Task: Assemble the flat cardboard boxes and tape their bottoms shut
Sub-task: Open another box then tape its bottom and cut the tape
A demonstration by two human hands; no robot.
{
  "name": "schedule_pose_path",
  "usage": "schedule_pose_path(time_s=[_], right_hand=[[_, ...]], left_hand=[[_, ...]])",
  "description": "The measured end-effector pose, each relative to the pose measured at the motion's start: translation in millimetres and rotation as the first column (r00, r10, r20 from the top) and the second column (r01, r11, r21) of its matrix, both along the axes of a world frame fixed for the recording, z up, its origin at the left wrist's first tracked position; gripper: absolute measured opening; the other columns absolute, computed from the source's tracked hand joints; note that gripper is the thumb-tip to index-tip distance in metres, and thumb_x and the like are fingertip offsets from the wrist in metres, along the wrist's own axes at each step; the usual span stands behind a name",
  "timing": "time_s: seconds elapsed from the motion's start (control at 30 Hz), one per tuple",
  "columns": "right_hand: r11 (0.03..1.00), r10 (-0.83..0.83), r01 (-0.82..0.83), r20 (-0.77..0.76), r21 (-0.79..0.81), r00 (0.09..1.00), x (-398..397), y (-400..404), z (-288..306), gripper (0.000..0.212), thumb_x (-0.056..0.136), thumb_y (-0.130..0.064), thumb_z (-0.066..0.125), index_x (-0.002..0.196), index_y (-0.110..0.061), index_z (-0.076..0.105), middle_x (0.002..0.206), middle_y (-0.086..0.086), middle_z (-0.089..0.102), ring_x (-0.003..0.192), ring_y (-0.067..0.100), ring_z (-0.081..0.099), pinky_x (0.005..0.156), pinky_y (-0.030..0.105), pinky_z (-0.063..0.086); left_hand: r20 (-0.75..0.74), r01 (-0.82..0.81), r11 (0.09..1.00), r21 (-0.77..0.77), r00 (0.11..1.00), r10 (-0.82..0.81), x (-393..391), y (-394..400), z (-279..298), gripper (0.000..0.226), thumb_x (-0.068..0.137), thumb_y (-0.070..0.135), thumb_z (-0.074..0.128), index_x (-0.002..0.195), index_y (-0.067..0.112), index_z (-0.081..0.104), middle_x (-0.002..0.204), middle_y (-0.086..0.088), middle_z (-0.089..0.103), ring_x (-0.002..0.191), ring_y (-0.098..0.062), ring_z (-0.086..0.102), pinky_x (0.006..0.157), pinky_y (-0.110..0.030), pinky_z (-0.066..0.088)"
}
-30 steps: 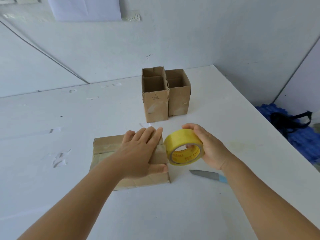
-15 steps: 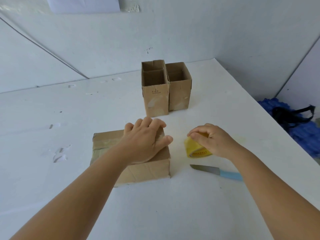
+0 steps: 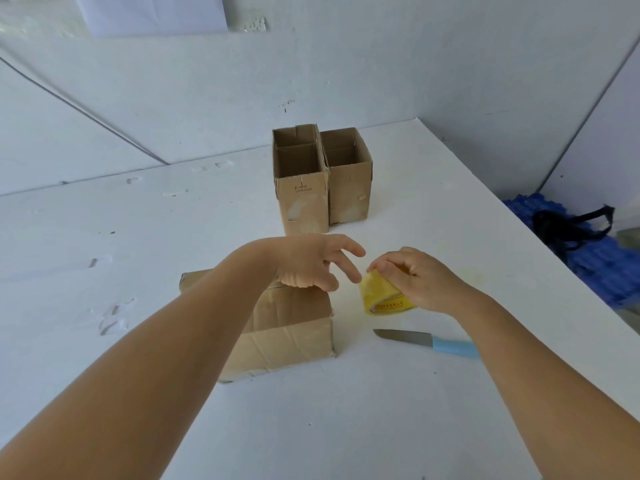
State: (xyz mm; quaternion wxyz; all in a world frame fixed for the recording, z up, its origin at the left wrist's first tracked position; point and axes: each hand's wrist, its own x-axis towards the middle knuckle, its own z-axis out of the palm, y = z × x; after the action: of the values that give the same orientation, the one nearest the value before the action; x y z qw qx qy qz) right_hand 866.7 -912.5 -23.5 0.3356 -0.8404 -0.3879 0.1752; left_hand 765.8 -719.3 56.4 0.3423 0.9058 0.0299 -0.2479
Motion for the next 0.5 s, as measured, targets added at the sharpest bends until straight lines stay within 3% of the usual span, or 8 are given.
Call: schedule_pose_path(time_s=[0.1, 0.2, 0.27, 0.33, 0.4, 0.5], right_hand=[[1.000, -0.022, 0.022, 0.017, 0.015, 1.000, -3, 2, -2, 0.020, 0.096, -0.042, 0.042, 0.095, -0.049, 0.061, 0.091, -0.002, 0.055, 0.091, 0.017, 0.055, 0.082, 0.032, 0.043], [0.998, -0.052, 0.050, 0.038, 0.049, 0.998, -11, 0, -10, 0.032, 0.096, -0.041, 0.044, 0.125, -0.034, 0.054, 0.109, -0.002, 0.052, 0.106, 0.016, 0.051, 0.092, 0.033, 0.041], [0.984, -0.149, 0.147, 0.007, 0.104, 0.989, -19, -4, -18, 0.045, 0.097, -0.040, 0.041, 0.140, -0.026, 0.039, 0.122, -0.003, 0.044, 0.118, 0.014, 0.043, 0.099, 0.030, 0.034], [0.945, -0.302, 0.306, -0.050, 0.119, 0.952, -26, -9, -30, 0.045, 0.099, -0.034, 0.036, 0.141, -0.017, 0.036, 0.130, 0.002, 0.044, 0.124, 0.019, 0.039, 0.099, 0.029, 0.029], [0.926, -0.377, 0.377, -0.017, -0.004, 0.926, -31, -17, -43, 0.039, 0.098, -0.023, 0.038, 0.134, -0.011, 0.044, 0.131, 0.011, 0.047, 0.124, 0.027, 0.041, 0.098, 0.031, 0.032], [0.881, -0.192, 0.205, 0.073, -0.426, 0.979, -41, -33, -59, 0.039, 0.088, -0.023, 0.052, 0.127, -0.027, 0.049, 0.123, 0.008, 0.043, 0.119, 0.028, 0.041, 0.095, 0.034, 0.038]], left_hand=[[0.030, 0.001, 0.998, -0.059, 1.000, 0.001, -3, 1, -2, 0.065, 0.083, 0.002, 0.061, 0.134, 0.035, 0.039, 0.110, 0.024, 0.065, 0.059, 0.001, 0.045, 0.068, -0.016, 0.041], [0.064, -0.022, 0.994, -0.109, 0.997, 0.029, -6, 3, -4, 0.067, 0.082, 0.001, 0.061, 0.133, 0.039, 0.039, 0.110, 0.023, 0.065, 0.059, 0.000, 0.045, 0.068, -0.017, 0.041], [0.081, -0.037, 0.992, -0.120, 0.996, 0.046, -7, 4, -6, 0.070, 0.081, 0.000, 0.061, 0.134, 0.039, 0.037, 0.110, 0.022, 0.066, 0.060, -0.002, 0.044, 0.068, -0.017, 0.042], [0.088, -0.050, 0.989, -0.137, 0.994, 0.062, -6, 5, -7, 0.073, 0.081, -0.001, 0.061, 0.137, 0.038, 0.035, 0.110, 0.020, 0.066, 0.060, -0.004, 0.042, 0.068, -0.017, 0.042], [0.095, -0.055, 0.988, -0.142, 0.993, 0.069, -6, 5, -7, 0.076, 0.081, -0.002, 0.062, 0.138, 0.038, 0.033, 0.110, 0.020, 0.066, 0.060, -0.004, 0.041, 0.067, -0.016, 0.042], [0.107, -0.056, 0.989, -0.139, 0.992, 0.071, -6, 4, -8, 0.076, 0.081, -0.003, 0.062, 0.139, 0.037, 0.032, 0.111, 0.019, 0.066, 0.058, -0.002, 0.041, 0.065, -0.012, 0.042]])
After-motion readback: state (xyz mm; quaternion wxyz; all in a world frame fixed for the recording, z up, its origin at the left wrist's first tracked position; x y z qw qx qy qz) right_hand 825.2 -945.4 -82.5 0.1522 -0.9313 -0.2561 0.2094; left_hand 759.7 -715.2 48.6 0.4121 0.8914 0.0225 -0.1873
